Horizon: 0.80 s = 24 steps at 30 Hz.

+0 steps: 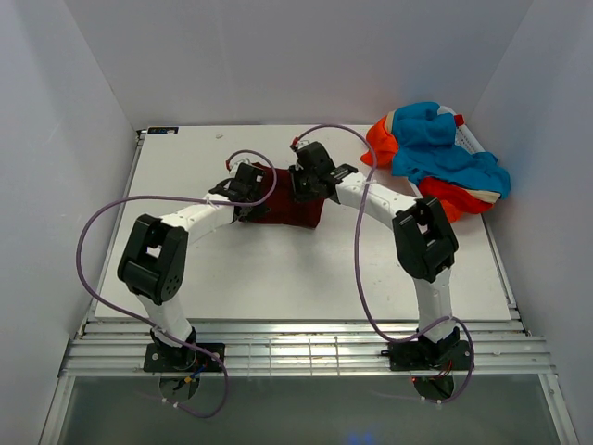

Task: Fold and stack the t-shirts
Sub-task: Fold the tshirt

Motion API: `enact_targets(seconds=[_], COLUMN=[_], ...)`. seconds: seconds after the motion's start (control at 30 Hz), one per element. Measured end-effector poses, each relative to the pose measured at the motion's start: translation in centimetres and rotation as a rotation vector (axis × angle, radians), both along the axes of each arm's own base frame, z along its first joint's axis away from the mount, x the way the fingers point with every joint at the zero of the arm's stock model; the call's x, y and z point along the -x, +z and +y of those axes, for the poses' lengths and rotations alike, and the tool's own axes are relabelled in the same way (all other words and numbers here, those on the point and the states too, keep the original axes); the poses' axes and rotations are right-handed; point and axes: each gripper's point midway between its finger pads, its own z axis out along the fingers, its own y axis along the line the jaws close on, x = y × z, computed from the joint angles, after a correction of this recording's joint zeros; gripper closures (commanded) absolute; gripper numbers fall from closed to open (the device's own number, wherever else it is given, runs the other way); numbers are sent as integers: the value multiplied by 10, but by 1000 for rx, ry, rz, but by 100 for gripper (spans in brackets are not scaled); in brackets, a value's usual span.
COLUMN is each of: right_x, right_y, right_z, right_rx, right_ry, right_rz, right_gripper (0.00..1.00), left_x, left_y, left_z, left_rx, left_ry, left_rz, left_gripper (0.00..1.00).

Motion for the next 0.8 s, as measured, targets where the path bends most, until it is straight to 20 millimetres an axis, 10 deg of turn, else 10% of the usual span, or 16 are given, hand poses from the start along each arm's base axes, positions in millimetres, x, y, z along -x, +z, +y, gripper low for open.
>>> enact_targets(seconds=[0.23,0.43,0.8], right_x=[15,16,40], right_y=[-78,-78,-81], right_z=[4,4,-12], right_rx=[43,34,22], right_ry=[12,5,-4], right_rz=[174,183,177], right_gripper=[89,90,91], left_x=[-1,-15,-37], left_y=[34,65,-1], left_z=[6,32,95], left_rx=[9,14,131], left_ry=[12,49,50], left_rz=[-76,-161,19], left_gripper=[73,46,43])
